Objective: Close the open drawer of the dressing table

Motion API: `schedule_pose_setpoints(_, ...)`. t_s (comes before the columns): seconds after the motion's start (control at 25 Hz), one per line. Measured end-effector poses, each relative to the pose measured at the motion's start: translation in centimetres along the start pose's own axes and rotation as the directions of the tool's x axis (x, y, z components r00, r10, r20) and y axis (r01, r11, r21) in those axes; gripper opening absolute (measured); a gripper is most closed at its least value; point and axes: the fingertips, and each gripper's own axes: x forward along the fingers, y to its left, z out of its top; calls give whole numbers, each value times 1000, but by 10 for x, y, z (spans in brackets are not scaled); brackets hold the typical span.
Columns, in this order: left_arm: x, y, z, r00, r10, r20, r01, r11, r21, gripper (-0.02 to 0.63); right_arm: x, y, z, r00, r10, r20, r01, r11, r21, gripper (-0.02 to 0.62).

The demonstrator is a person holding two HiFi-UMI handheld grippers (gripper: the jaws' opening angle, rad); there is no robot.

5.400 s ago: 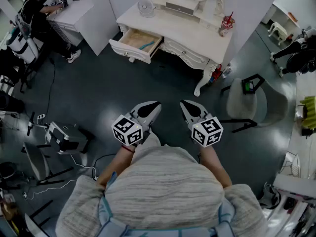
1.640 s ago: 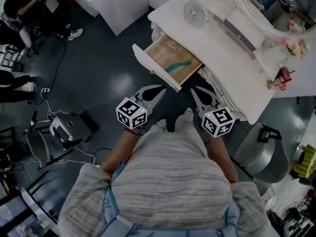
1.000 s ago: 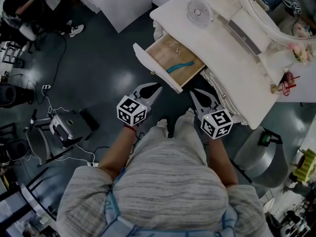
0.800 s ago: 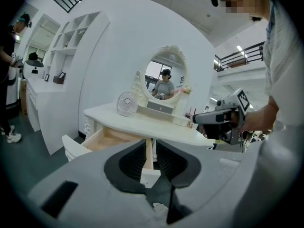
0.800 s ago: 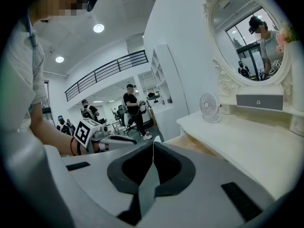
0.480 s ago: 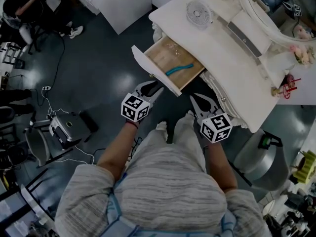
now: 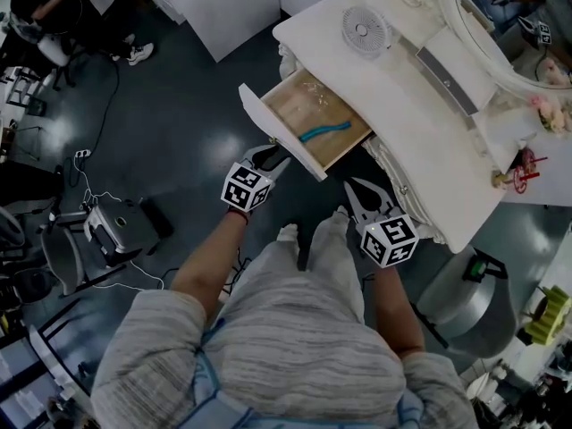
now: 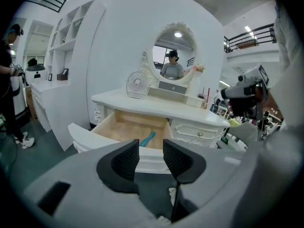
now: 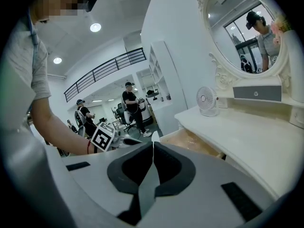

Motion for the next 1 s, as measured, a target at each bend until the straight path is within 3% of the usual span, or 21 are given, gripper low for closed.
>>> schedule_pose_setpoints(0.6, 29, 54, -47, 984, 110, -143, -109, 994, 19, 165, 8, -13, -11, 999, -27, -18, 27, 999, 32, 11)
schedule_pose_setpoints(1.0, 52, 80, -81, 961, 131, -245, -109, 989, 103, 164, 8, -20, -6, 998, -55, -10, 55, 998, 29, 11)
